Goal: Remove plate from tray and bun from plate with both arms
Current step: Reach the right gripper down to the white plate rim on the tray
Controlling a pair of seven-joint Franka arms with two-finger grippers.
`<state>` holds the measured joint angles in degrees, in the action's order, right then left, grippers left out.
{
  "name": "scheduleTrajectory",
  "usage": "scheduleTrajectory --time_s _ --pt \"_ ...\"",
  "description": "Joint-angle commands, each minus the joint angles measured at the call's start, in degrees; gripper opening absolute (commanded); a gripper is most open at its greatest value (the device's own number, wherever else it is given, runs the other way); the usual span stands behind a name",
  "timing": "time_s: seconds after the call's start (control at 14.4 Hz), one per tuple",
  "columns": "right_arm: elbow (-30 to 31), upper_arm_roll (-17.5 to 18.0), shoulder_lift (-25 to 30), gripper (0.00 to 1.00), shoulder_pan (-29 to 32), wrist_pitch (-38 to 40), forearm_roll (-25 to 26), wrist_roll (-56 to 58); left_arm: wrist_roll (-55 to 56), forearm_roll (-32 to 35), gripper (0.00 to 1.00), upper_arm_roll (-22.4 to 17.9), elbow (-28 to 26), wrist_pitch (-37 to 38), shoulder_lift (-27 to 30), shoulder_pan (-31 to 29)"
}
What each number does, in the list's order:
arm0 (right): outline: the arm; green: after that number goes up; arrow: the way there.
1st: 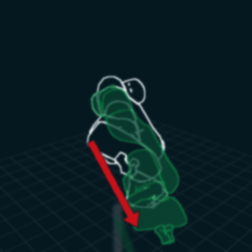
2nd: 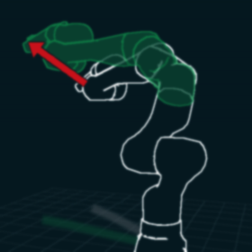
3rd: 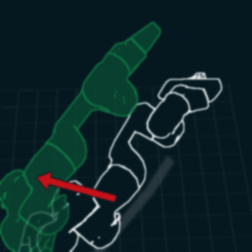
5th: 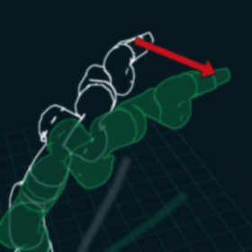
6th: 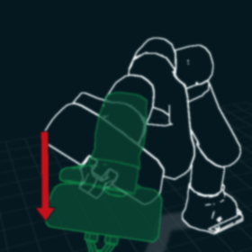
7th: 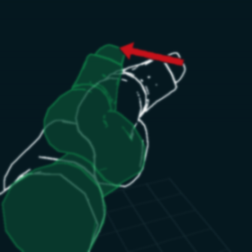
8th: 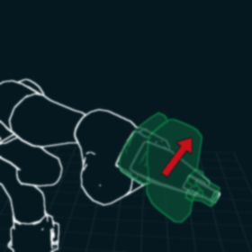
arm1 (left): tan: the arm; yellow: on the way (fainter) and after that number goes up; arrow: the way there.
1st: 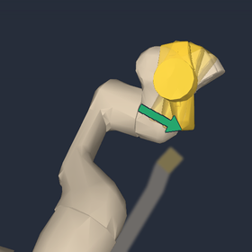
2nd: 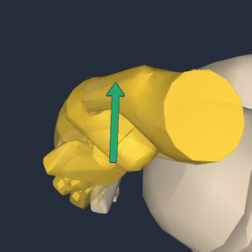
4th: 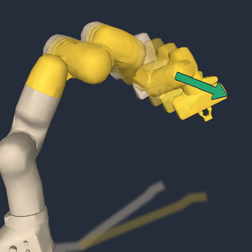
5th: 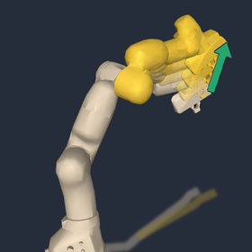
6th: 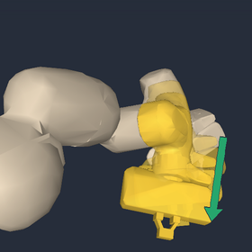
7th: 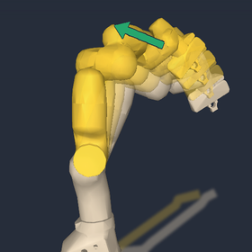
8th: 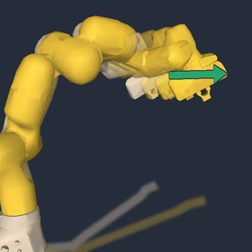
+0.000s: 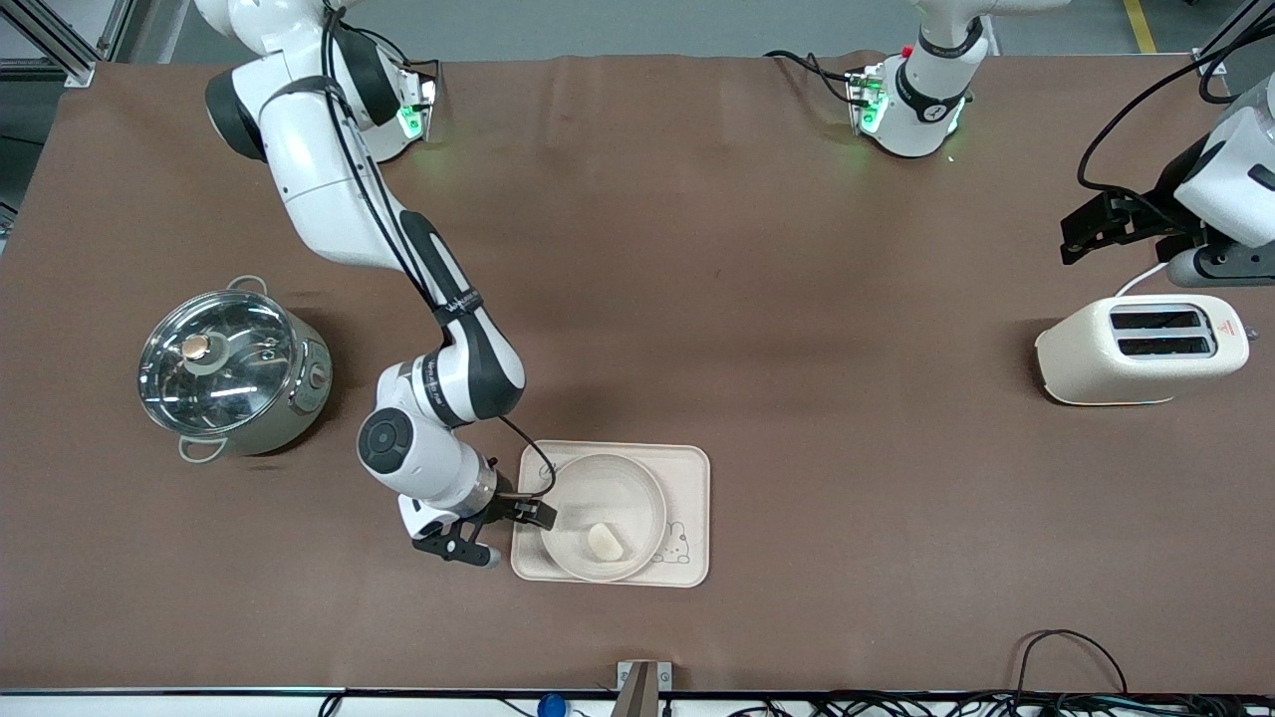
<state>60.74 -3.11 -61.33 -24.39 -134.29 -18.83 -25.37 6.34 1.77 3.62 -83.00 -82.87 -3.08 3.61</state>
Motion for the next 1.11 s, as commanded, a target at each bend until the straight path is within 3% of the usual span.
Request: scheduleTrajectory --time_s 0.0,0.21,1.04 --pt "-2.3 -0.3 -1.8 0.62 -1.5 0.3 -0.9 -0.8 -0.1 0.5 1.0 0.2 1.3 0.4 -0.4 -0.2" --pt "-2.3 -0.3 -2.6 0.51 -1.9 -1.7 -0.9 -0.4 -0.1 0.4 1.0 0.2 1.2 0.4 -0.3 -0.1" --pt "-2.3 -0.8 -2.1 0.52 -1.0 -1.6 -0.7 3.7 0.3 0.3 1.0 0.2 1.2 0.4 -0.6 0.7"
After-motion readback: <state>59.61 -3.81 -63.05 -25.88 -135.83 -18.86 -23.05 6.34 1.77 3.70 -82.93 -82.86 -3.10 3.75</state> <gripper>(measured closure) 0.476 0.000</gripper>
